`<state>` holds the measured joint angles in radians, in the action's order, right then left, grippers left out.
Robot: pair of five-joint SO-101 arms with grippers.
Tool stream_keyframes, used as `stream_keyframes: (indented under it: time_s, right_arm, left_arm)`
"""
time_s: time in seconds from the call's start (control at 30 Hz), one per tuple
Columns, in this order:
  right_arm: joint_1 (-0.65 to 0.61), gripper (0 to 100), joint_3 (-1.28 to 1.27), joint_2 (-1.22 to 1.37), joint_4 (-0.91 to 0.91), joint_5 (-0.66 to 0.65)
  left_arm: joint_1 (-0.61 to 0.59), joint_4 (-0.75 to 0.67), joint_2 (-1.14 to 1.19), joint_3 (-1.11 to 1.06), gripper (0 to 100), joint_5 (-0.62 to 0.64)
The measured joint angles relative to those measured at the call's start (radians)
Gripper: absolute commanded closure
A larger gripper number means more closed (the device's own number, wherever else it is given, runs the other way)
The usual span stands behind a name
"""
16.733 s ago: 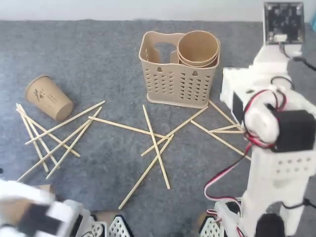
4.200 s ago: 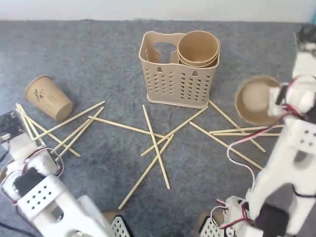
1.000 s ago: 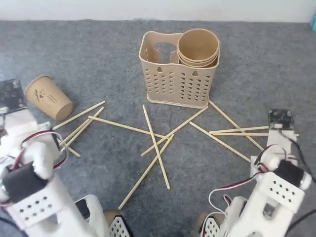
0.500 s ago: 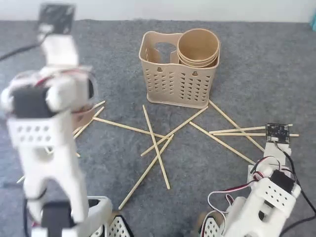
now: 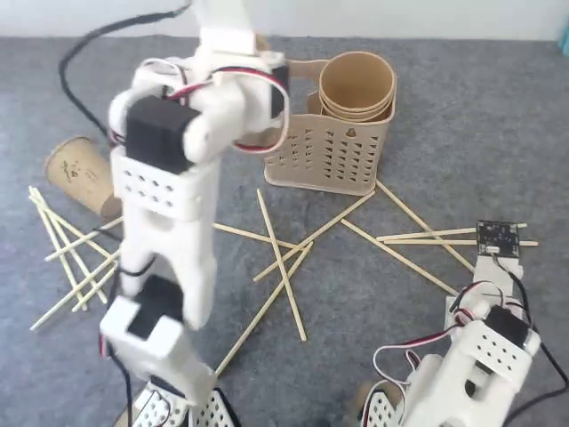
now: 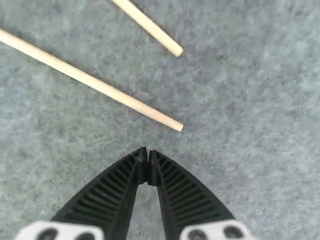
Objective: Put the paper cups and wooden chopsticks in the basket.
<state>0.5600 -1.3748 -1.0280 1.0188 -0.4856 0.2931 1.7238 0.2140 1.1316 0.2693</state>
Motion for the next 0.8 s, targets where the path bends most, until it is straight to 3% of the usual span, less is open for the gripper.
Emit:
stream_keyframes:
  time_s: [0.17,0.43,0.63,0.8]
  right_arm:
    - [0.0,99.1,-0.015,0.0,-0.011,0.0]
    - [0.0,99.1,-0.015,0.0,-0.011,0.0]
    - [0.0,99.1,-0.015,0.0,-0.011,0.0]
    - [0.0,99.1,-0.015,0.0,-0.011,0.0]
  left_arm:
    - [0.049,-0.037,0.121,0.23,99,0.06]
    - [0.08,-0.226,0.21,0.278,99,0.141]
    - [0.163,-0.384,0.239,0.276,99,0.012]
    - [0.196,-0.422,0.311,0.233,99,-0.078]
